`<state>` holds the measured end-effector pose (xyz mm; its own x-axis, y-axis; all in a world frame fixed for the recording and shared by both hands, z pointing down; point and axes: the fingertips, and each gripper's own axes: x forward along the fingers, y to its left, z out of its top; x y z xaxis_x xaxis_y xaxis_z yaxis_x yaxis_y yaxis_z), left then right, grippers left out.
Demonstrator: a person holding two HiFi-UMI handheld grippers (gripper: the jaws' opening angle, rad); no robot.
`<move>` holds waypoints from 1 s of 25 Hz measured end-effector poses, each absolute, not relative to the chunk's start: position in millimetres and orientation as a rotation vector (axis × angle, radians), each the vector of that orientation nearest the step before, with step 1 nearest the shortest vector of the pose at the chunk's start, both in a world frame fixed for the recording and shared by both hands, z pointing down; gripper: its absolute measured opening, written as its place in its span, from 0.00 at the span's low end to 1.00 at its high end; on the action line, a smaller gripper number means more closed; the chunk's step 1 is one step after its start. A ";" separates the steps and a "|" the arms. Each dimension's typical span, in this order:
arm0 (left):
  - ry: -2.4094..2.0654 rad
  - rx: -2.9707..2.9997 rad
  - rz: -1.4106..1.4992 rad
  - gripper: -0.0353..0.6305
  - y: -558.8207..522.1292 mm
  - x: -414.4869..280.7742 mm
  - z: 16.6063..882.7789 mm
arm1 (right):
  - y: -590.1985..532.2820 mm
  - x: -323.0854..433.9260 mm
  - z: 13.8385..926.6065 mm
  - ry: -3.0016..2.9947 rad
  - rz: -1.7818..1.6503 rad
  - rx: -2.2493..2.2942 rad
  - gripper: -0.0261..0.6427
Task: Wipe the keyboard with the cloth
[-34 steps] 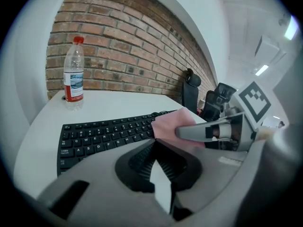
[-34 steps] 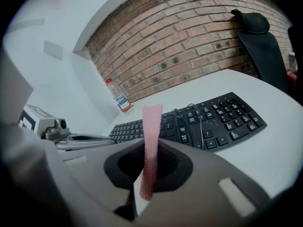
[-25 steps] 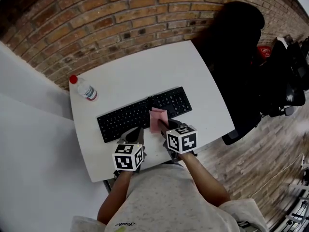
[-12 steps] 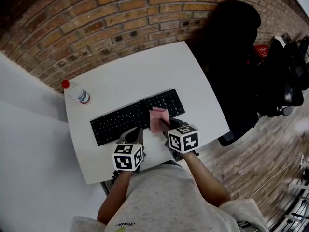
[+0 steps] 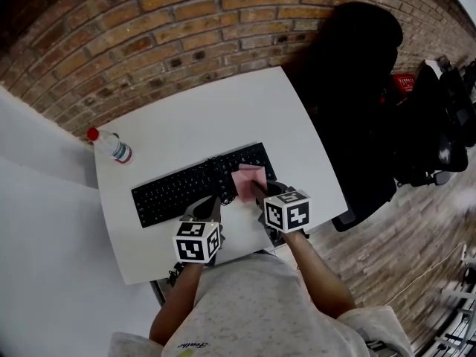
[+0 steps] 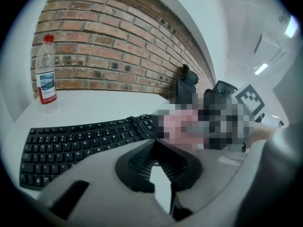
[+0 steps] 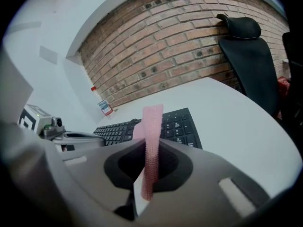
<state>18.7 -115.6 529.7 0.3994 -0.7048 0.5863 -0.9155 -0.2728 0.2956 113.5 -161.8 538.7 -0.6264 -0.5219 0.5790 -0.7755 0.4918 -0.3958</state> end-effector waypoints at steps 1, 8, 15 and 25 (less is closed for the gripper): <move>-1.379 2.061 0.458 0.05 -117.4 20.6 530.0 | -164.0 117.2 539.9 -2.354 0.910 1.082 0.08; -1.382 2.063 0.462 0.05 -133.2 40.1 530.1 | -179.2 143.5 544.3 -2.342 0.915 1.094 0.07; -1.368 2.070 0.476 0.05 -140.5 57.0 533.2 | -191.5 178.5 548.9 -2.315 0.921 1.159 0.08; -1.403 2.087 0.454 0.05 -146.8 53.6 517.0 | -204.2 173.9 507.6 -2.425 0.890 1.167 0.07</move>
<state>53.6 -146.8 517.0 0.3897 -0.7238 0.5695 -0.9202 -0.2806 0.2731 173.9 -204.2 507.6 -0.6220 -0.5930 0.5114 -0.7830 0.4764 -0.3999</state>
